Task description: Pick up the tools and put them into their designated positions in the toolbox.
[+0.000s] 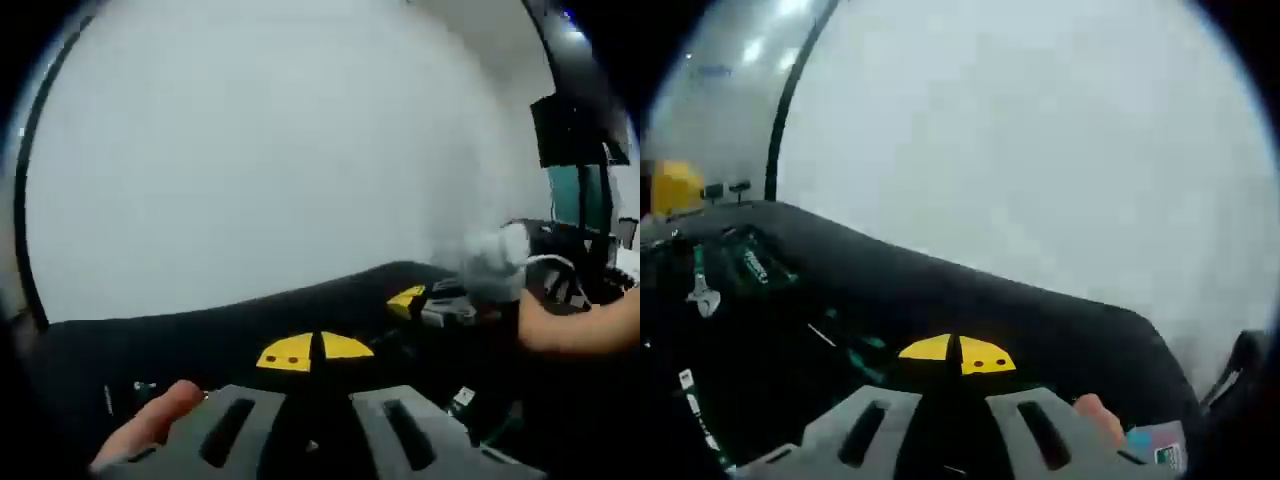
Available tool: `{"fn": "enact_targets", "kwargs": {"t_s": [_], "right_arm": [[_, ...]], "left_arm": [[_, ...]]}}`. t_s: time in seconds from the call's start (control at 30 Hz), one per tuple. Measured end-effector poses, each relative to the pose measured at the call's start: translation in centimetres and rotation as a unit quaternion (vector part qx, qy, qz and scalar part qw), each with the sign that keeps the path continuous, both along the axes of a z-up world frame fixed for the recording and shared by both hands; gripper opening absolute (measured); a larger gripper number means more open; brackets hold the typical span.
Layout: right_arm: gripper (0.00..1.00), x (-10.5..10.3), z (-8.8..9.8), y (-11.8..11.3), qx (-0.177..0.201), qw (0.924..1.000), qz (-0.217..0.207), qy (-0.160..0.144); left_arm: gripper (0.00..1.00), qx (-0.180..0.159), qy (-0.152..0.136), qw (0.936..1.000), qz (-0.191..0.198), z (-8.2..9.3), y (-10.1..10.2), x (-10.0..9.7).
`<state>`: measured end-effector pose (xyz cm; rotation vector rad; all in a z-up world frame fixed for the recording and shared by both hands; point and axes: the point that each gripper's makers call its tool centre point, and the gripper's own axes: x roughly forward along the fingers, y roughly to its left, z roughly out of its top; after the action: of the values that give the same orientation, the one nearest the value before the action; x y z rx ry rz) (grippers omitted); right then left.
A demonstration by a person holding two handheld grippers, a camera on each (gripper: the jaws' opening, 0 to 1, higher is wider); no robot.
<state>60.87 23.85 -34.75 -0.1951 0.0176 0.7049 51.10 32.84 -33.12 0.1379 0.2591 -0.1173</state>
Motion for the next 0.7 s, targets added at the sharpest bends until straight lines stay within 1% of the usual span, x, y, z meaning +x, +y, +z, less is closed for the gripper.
{"fn": "enact_targets", "kwargs": {"t_s": [0.03, 0.07, 0.1, 0.13, 0.17, 0.2, 0.23, 0.27, 0.3, 0.33, 0.37, 0.4, 0.43, 0.47, 0.5, 0.53, 0.6, 0.63, 0.67, 0.7], "right_arm": [[0.0, 0.0, 0.3, 0.0, -0.015, 0.9998, 0.004, -0.011], [0.0, -0.2, -0.2, 0.1, -0.032, 0.9995, 0.002, -0.005], [0.0, -0.8, -0.6, 0.4, -0.052, 0.9985, 0.013, -0.012], [0.0, -1.2, -1.0, 0.9, -0.059, 0.9979, 0.025, -0.009], [0.0, -1.5, -1.2, 1.2, -0.057, 0.998, 0.029, 0.0], [0.0, -1.6, -1.3, 1.2, -0.057, 0.9979, 0.031, 0.0], [0.0, -1.7, -1.4, 1.2, -0.059, 0.9977, 0.033, 0.004], [0.0, -1.6, -1.8, 1.1, -0.061, 0.9975, 0.034, 0.013], [0.0, -1.5, -2.4, 0.9, -0.064, 0.9971, 0.029, 0.03], [0.0, -1.2, -3.1, 0.5, -0.066, 0.9962, 0.021, 0.052], [0.0, -1.2, -3.2, 0.4, -0.062, 0.996, 0.019, 0.061], [0.0, -1.0, -3.1, 0.3, -0.053, 0.9962, 0.02, 0.066], [0.0, -1.0, -3.0, 0.3, -0.052, 0.9964, 0.02, 0.064], [0.0, -1.2, -2.9, 0.4, -0.052, 0.9965, 0.021, 0.062], [0.0, -1.3, -2.9, 0.5, -0.053, 0.9966, 0.023, 0.058], [0.0, -1.4, -2.9, 0.7, -0.056, 0.9965, 0.027, 0.056], [0.0, -1.8, -3.4, 1.2, -0.072, 0.9949, 0.037, 0.06], [0.0, -1.8, -3.6, 1.4, -0.075, 0.9941, 0.042, 0.067], [0.0, -1.8, -4.7, 1.2, -0.084, 0.9908, 0.038, 0.099], [0.0, -1.7, -4.3, 1.2, -0.075, 0.9917, 0.039, 0.097]], "left_arm": [[0.02, -0.003, 0.03, 0.9995, -0.005, -1.4, -0.7, 1.1], [0.02, 0.018, 0.056, 0.9983, -0.002, -2.9, -1.2, 1.7], [0.02, 0.036, 0.057, 0.9977, -0.004, -3.6, -1.5, 2.6], [0.02, 0.035, 0.054, 0.9979, -0.008, -4.2, -2.1, 3.2], [0.02, 0.035, 0.054, 0.9979, -0.005, -4.6, -2.2, 3.8], [0.02, 0.029, 0.054, 0.9981, 0.003, -4.9, -2.2, 3.8], [0.01, 0.027, 0.056, 0.998, 0.001, -5.0, -2.4, 3.8], [0.01, 0.029, 0.057, 0.998, 0.003, -5.1, -2.5, 3.5], [0.01, 0.041, 0.054, 0.9977, 0.009, -5.3, -2.3, 3.5], [0.01, 0.042, 0.061, 0.9971, 0.017, -5.6, -1.9, 3.3], [0.01, 0.03, 0.073, 0.9966, 0.026, -6.2, -1.7, 3.0], [0.0, 0.021, 0.081, 0.9963, 0.02, -6.7, -1.9, 2.9], [0.0, 0.016, 0.08, 0.9964, 0.023, -7.1, -2.0, 2.7], [0.0, 0.022, 0.065, 0.9975, 0.016, -6.7, -1.9, 3.3], [0.0, 0.017, 0.069, 0.9974, 0.014, -6.7, -2.0, 3.4], [0.0, 0.009, 0.074, 0.9971, 0.016, -6.8, -1.9, 3.1], [0.0, 0.014, 0.07, 0.9973, 0.013, -6.8, -1.8, 3.2], [0.0, 0.014, 0.07, 0.9974, 0.012, -6.8, -1.7, 3.3], [0.0, 0.005, 0.072, 0.9973, 0.014, -6.9, -1.6, 3.4], [0.0, 0.001, 0.072, 0.9973, 0.014, -6.9, -1.5, 3.5]]}}
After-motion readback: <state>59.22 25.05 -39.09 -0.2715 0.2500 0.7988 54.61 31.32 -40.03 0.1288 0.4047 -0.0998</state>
